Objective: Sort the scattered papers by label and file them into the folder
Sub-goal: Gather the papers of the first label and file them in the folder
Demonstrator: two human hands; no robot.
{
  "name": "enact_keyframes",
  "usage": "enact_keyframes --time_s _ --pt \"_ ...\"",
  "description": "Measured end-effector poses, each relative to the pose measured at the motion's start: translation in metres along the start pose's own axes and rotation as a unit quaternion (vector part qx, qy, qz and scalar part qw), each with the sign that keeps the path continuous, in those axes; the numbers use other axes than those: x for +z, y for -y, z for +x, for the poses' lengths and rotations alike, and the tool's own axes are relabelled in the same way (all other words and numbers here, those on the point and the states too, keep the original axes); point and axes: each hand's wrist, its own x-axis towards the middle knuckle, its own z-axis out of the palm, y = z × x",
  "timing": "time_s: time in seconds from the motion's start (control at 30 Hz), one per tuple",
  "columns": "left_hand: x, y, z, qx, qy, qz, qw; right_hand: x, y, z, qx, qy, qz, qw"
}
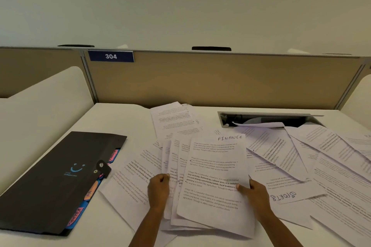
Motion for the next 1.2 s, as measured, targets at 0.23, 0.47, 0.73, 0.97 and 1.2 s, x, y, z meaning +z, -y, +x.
enact_keyframes --time_s 0.23,0.47,0.73,0.97,1.2 --pt "-0.013 0.004 -0.008 -0.019 -0.021 -0.002 1.0 0.003 -0.002 -0.003 0.013 0.016 -0.034 0.999" --pt "-0.017 0.005 -0.021 -0.061 0.067 -0.096 0.991 0.027 0.009 -0.017 -0.021 0.051 -0.096 0.994" --pt "-0.029 -0.002 -0.026 0.007 0.089 -0.121 0.989 0.036 0.015 -0.022 -0.027 0.03 -0.093 0.995" --pt "-0.034 -0.008 -0.027 -0.001 0.112 -0.163 0.98 0.029 0.021 -0.019 0.013 0.125 0.137 0.983" --pt "-0.036 -0.028 -0.022 0.051 0.122 -0.068 0.989 0.028 0.039 -0.018 -0.05 0.101 0.151 0.982"
